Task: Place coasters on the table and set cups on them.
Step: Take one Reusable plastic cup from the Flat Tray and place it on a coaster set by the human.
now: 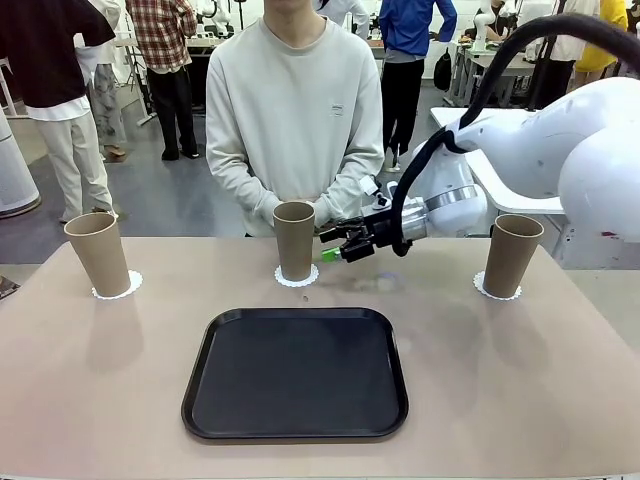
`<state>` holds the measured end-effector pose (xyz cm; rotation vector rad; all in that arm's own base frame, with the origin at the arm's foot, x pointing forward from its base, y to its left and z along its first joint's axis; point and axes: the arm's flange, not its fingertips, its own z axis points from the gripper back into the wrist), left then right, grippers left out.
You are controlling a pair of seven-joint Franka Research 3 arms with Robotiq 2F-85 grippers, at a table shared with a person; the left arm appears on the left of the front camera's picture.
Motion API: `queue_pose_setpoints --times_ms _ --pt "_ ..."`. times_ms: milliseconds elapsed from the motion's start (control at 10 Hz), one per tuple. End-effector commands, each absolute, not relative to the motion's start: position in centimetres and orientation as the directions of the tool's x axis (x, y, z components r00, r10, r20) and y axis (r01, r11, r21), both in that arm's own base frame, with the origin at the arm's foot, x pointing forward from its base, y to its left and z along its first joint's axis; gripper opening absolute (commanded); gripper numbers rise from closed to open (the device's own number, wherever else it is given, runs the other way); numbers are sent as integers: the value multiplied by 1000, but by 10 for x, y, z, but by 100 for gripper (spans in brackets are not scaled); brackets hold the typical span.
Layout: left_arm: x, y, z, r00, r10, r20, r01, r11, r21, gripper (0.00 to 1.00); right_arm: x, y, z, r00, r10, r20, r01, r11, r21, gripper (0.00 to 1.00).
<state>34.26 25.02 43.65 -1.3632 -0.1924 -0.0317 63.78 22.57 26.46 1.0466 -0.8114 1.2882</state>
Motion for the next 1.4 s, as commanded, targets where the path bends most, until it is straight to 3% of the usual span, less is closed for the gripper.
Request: queue_pose_setpoints --times_ms 0,200,400,600,900,1300 --pt "341 250 439 983 95 155 133 202 -970 100 607 220 299 229 521 822 -972 84 217 100" --pt "341 250 439 983 95 155 133 202 -970 100 577 216 368 308 628 715 -950 239 199 100" --pt "341 250 439 983 95 155 133 202 -970 100 552 220 434 457 605 652 -877 431 214 100" --pt "341 250 439 983 95 155 133 202 -970 100 521 228 479 490 648 584 -853 493 170 100" --pt "341 250 439 983 95 155 133 202 -970 100 487 240 507 593 673 442 -791 589 164 100" --pt "341 250 439 983 95 155 133 202 -970 100 486 239 505 580 672 460 -795 590 142 100"
